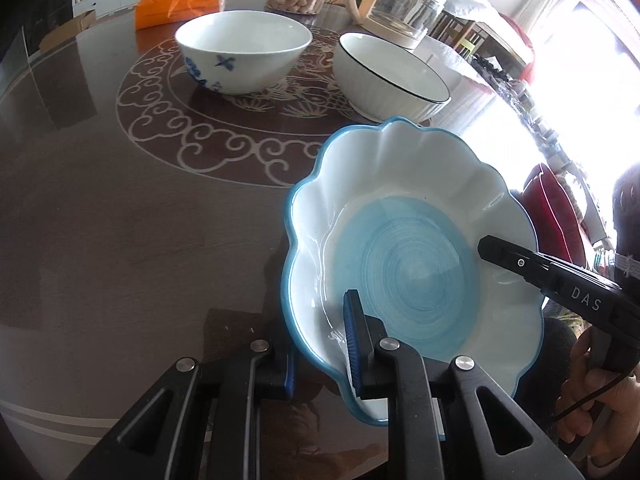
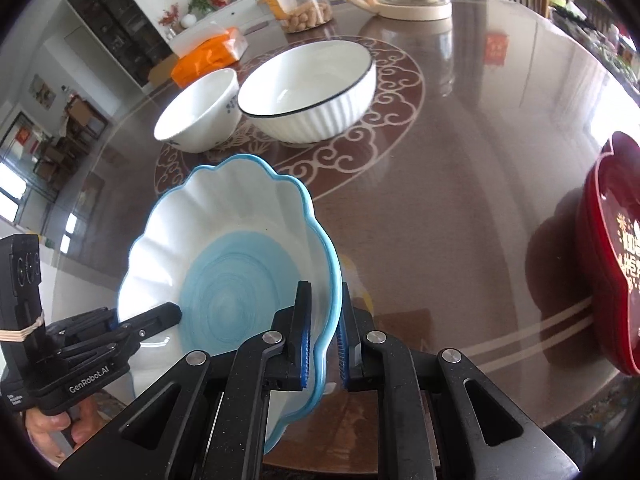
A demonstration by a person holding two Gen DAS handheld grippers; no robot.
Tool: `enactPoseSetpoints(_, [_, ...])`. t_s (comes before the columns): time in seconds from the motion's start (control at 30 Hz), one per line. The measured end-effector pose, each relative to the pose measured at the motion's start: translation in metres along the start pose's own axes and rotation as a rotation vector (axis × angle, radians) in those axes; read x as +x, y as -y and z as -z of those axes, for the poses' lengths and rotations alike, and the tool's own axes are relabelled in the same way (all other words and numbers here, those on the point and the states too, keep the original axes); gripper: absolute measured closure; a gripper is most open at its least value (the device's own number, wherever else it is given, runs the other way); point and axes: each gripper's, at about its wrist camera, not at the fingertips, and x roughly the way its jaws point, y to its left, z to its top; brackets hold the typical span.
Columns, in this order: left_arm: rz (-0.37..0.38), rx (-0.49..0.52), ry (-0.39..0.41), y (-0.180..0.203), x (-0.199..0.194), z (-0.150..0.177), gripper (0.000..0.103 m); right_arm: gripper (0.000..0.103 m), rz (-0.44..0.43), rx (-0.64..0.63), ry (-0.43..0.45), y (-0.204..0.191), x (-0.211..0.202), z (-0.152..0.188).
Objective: Organize plates and bowls
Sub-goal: 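Lift the scalloped bowl and carry it toward the small white bowls, then lower the scalloped bowl onto the table and open both grippers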
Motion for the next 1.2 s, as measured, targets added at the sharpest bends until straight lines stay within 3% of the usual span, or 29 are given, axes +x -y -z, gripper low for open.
enactPoseSetpoints(0.17, [-0.015,0.065,0.007,0.034,0.013,-0.011,0.084,0.090,0.026,0.116,0.011,0.041,-0.004,0.003])
enactPoseSetpoints(0.27, [-0.012,0.065,0.005,0.038,0.016,-0.017,0.084,0.090,0.054,0.120,0.036,0.047,-0.006,0.000])
enactPoseSetpoints(0.37, [0.005,0.044,0.032,0.033,0.012,-0.016,0.081,0.082,0.044,0.111,0.046,0.045,-0.008,-0.004])
enactPoseSetpoints(0.43, [0.000,0.023,0.043,0.028,0.007,-0.013,0.074,0.038,0.050,0.089,0.084,0.041,-0.015,-0.007])
enactPoseSetpoints(0.47, [-0.016,0.015,0.058,0.023,0.000,-0.010,0.069,0.034,0.060,0.078,0.106,0.039,-0.021,-0.006])
enactPoseSetpoints(0.53, [-0.051,-0.001,0.116,0.018,-0.012,-0.010,0.064,0.034,0.078,0.061,0.128,0.037,-0.029,-0.007])
enactPoseSetpoints(0.7, [-0.114,-0.057,0.246,-0.002,-0.050,-0.014,0.018,0.034,0.095,0.092,0.167,0.042,-0.043,-0.006])
enactPoseSetpoints(0.8, [-0.200,-0.062,0.307,-0.017,-0.076,-0.004,0.013,0.034,0.146,0.080,0.209,0.035,-0.058,-0.002])
enactPoseSetpoints(0.97, [-0.367,-0.042,0.303,-0.035,-0.093,0.006,0.012,0.032,0.225,0.049,0.261,0.019,-0.081,0.010])
enactPoseSetpoints(1.2, [-0.370,-0.129,0.324,-0.052,-0.108,0.027,0.012,0.032,0.296,0.043,0.291,0.002,-0.094,0.019])
